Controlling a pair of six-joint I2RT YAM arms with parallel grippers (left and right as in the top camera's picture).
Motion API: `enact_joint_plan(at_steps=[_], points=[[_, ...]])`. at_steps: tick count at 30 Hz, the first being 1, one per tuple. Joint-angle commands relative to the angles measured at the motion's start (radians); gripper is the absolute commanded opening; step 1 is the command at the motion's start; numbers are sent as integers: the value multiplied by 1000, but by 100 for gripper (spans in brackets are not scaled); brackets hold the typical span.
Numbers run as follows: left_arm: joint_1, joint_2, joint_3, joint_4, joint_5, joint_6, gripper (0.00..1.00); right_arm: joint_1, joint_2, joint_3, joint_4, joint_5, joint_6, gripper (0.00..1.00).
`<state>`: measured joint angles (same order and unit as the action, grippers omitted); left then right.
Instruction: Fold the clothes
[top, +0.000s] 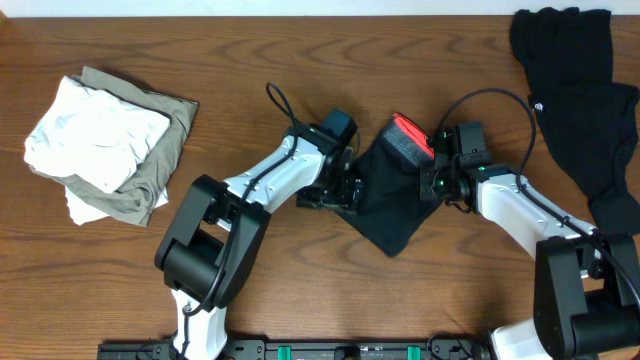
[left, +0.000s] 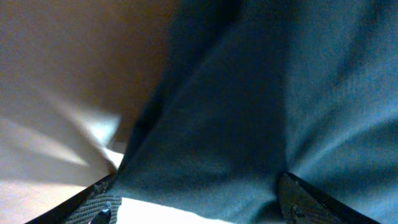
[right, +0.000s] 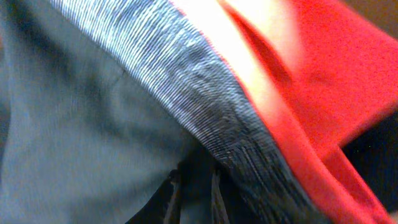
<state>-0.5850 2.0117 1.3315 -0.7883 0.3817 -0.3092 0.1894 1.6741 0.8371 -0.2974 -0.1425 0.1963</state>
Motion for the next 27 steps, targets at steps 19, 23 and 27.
enact_joint_plan(at_steps=[19, 23, 27], points=[[-117, -71, -35, -126, -132, 6, 66, 2, -72, 92, 53, -53, -41, 24], [-113, -174, -35, -112, -315, 28, 67, 2, -150, 161, -91, -45, -56, 24], [-85, -232, -35, 8, -386, 114, 80, 2, -188, 172, -195, -45, -56, 22]])
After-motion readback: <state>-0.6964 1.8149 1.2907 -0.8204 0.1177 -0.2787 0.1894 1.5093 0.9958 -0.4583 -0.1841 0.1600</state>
